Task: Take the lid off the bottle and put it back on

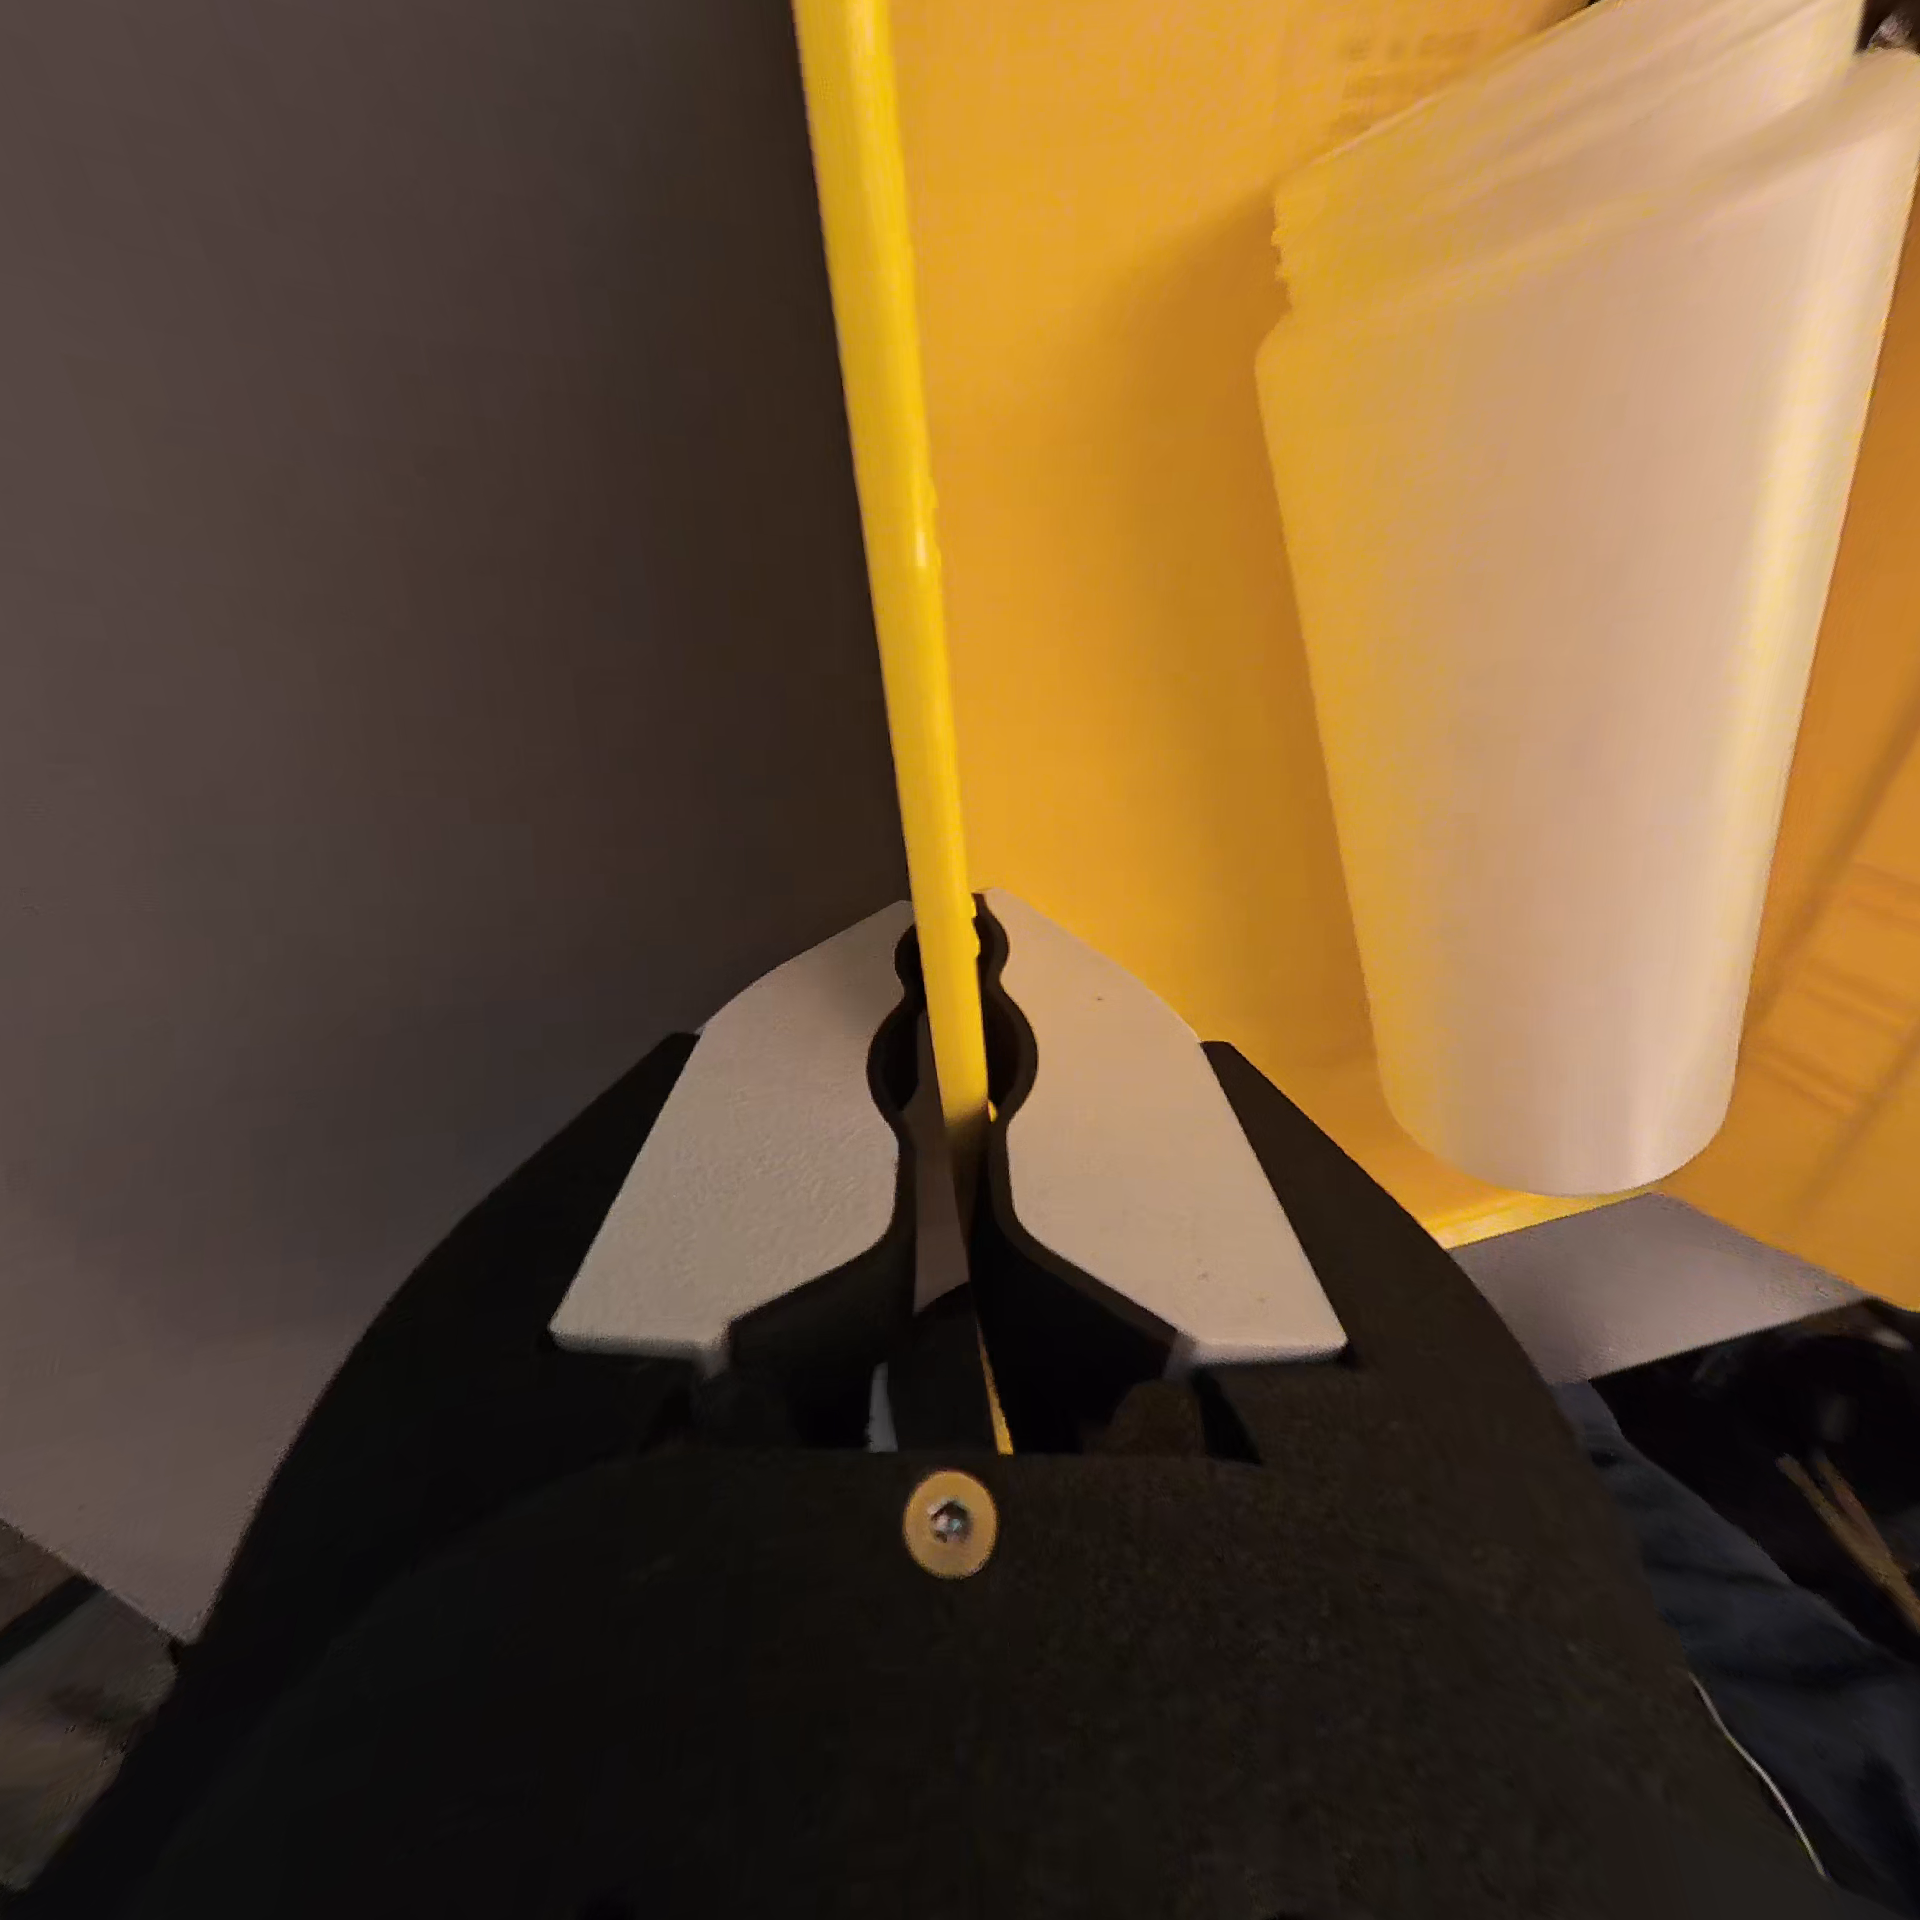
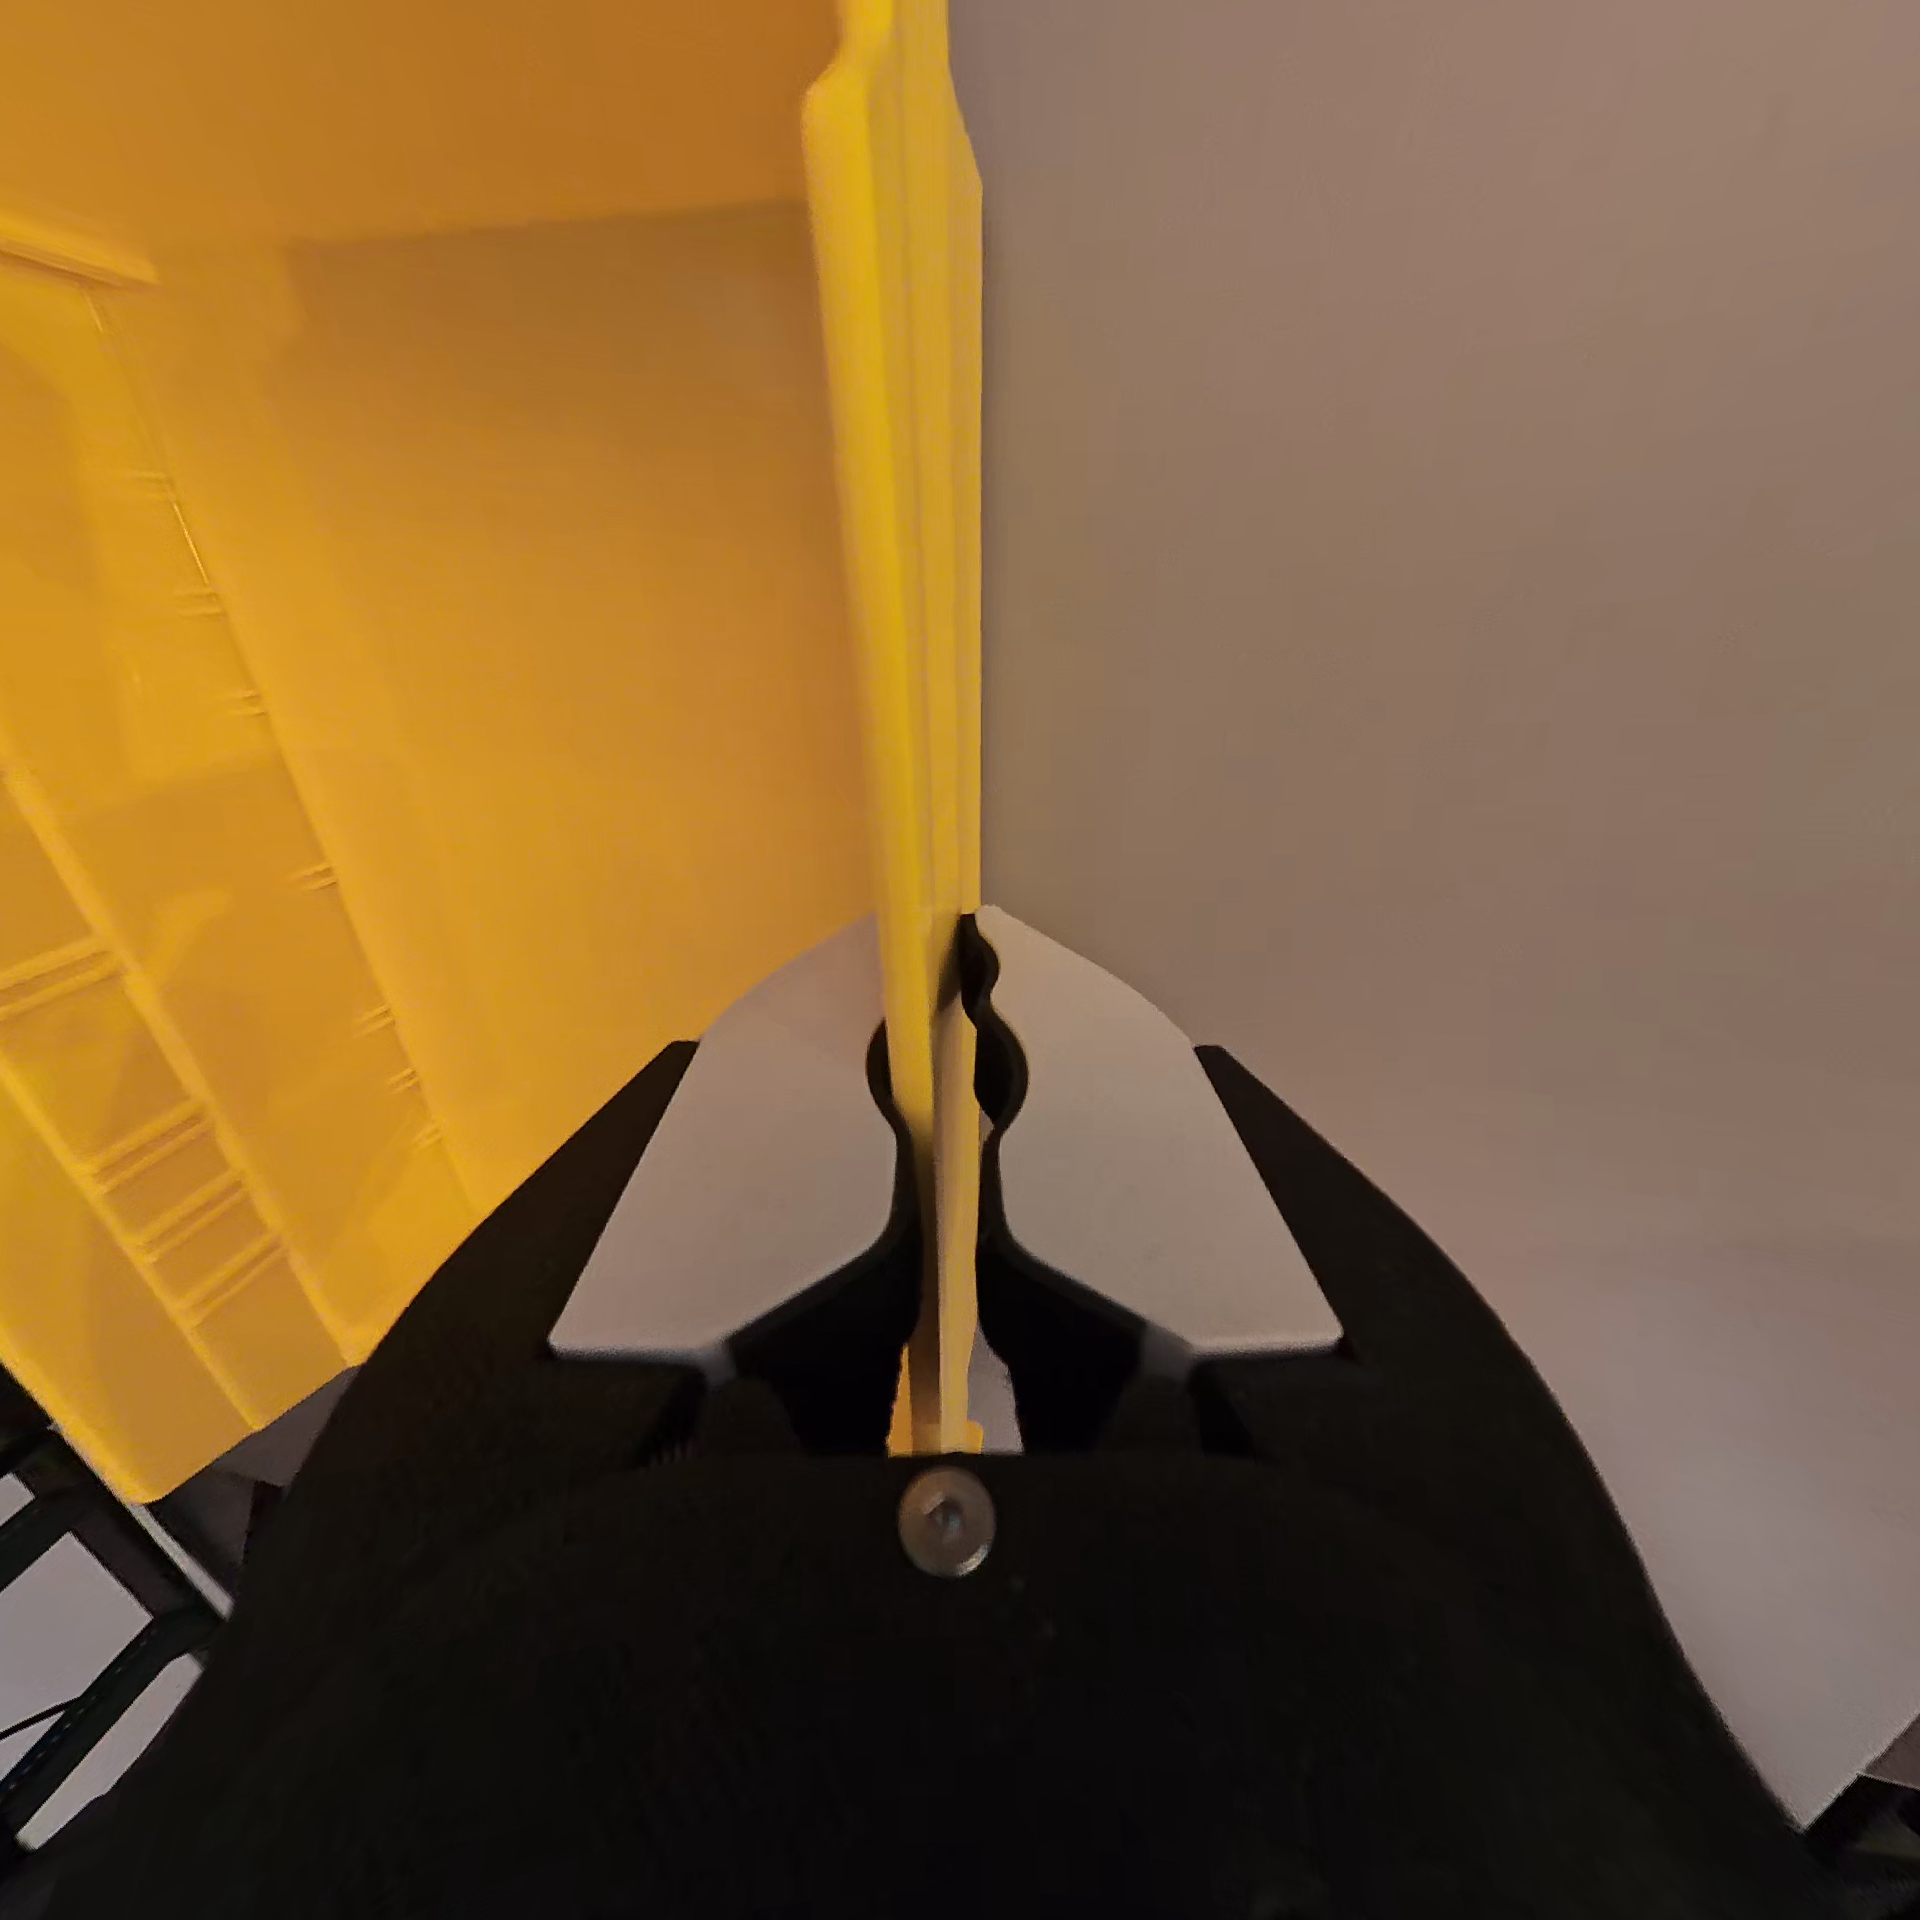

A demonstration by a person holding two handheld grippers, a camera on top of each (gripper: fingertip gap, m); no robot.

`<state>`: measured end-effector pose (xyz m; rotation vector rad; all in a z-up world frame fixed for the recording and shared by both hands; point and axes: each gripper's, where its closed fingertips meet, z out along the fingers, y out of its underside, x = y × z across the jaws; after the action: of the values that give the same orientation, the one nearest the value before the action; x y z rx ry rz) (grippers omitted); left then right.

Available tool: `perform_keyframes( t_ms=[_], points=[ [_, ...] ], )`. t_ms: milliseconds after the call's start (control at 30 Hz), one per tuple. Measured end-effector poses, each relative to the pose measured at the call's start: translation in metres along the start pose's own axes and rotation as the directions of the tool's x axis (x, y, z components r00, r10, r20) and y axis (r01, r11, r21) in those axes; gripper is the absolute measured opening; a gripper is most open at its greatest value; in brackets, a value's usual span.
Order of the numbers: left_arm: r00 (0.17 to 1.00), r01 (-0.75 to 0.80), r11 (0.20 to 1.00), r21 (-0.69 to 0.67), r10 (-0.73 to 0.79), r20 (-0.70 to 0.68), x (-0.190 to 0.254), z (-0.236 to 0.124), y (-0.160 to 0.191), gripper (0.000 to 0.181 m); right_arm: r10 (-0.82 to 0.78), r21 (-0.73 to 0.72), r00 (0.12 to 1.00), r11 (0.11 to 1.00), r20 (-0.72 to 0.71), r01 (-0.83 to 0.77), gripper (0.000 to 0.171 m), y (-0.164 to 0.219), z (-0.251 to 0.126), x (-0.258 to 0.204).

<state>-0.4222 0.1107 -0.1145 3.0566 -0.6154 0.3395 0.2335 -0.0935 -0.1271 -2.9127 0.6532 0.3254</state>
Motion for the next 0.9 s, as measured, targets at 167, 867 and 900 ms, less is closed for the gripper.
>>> perform_keyframes(
  t_ms=[167, 867, 900],
  points=[
    [0.997, 0.078, 0.996, 0.037, -0.079, 0.003, -0.046, -0.011, 0.006, 0.006, -0.059, -0.011, 0.998, 0.998, -0.015, 0.059, 0.007, 0.002, -0.002, 0.003],
    [0.999, -0.029, 0.993, 0.115, 0.027, 0.02, -0.085, -0.022, -0.004, 0.006, -0.151, -0.013, 0.986, 0.988, -0.073, 0.151, 0.011, 0.01, -0.005, 0.015],
    [0.999, -0.035, 0.99, 0.134, 0.034, 0.009, -0.084, -0.024, -0.005, 0.007, -0.169, -0.01, 0.98, 0.986, -0.104, 0.169, 0.02, 0.01, -0.005, 0.018]
  ],
)
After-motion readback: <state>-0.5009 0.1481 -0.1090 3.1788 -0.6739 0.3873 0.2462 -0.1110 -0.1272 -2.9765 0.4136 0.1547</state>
